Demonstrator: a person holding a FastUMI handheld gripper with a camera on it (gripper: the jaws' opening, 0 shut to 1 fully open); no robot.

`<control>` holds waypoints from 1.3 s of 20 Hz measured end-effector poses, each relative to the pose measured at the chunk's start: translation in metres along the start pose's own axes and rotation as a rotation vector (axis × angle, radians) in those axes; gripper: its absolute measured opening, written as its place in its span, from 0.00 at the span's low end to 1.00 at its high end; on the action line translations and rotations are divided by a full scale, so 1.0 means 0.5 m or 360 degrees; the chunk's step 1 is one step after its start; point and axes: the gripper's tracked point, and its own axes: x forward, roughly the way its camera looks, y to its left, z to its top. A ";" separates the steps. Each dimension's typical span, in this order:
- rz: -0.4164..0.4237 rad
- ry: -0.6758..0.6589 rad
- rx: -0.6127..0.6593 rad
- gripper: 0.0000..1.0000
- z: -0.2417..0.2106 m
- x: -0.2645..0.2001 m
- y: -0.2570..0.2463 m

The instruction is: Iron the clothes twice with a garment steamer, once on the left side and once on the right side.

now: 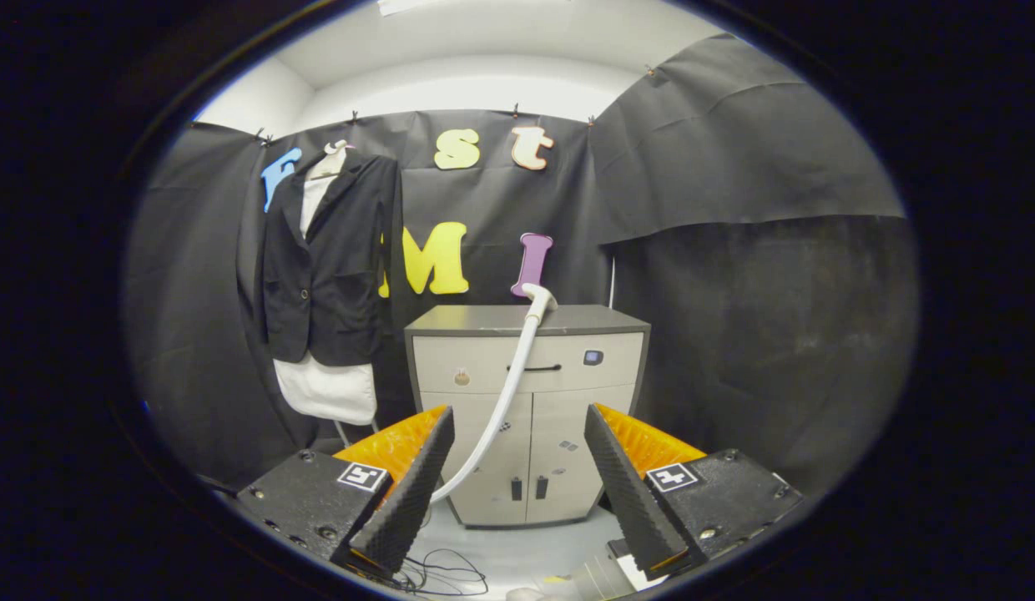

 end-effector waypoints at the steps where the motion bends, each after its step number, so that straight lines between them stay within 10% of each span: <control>1: 0.0001 0.0001 0.0006 0.98 0.001 0.000 0.001; 12: -0.0045 -0.0011 0.0016 0.98 0.104 0.142 -0.063; 26: 0.0103 0.0276 0.0136 0.98 0.194 0.631 -0.094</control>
